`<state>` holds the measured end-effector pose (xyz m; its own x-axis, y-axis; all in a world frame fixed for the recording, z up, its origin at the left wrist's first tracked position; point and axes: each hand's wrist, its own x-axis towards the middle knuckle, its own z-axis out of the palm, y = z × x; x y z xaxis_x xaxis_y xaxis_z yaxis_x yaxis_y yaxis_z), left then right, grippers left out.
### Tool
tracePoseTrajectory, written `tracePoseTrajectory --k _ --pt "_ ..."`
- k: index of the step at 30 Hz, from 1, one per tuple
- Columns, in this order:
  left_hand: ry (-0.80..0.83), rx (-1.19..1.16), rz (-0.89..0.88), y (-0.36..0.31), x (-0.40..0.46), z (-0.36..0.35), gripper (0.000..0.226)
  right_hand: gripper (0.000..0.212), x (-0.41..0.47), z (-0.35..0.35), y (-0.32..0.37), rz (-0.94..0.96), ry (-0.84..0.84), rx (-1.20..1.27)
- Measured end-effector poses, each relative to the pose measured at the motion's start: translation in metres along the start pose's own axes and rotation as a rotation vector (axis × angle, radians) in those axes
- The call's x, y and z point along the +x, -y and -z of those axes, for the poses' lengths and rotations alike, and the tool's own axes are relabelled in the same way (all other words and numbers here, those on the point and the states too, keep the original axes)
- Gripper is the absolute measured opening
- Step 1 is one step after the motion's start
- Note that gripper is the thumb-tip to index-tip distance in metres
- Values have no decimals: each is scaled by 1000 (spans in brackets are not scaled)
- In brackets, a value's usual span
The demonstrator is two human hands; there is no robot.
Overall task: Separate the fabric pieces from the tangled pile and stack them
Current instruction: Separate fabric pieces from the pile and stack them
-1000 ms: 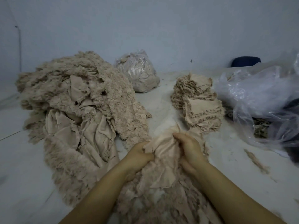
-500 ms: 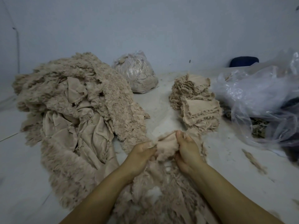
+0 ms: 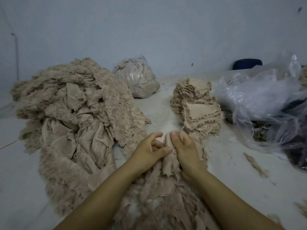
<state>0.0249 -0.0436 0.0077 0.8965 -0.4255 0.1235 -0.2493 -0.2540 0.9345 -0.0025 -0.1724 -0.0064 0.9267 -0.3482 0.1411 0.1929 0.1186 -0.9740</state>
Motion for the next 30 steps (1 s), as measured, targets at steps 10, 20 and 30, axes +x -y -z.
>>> tracePoseTrajectory --k 10,20,30 --pt "76 -285 140 -15 15 -17 33 31 0 7 5 132 30 -17" --pt "-146 -445 82 -19 18 -2 30 32 11 24 9 60 -69 -58" --pt "-355 -14 -157 -25 28 -4 29 27 -10 3 14 -36 203 -59"
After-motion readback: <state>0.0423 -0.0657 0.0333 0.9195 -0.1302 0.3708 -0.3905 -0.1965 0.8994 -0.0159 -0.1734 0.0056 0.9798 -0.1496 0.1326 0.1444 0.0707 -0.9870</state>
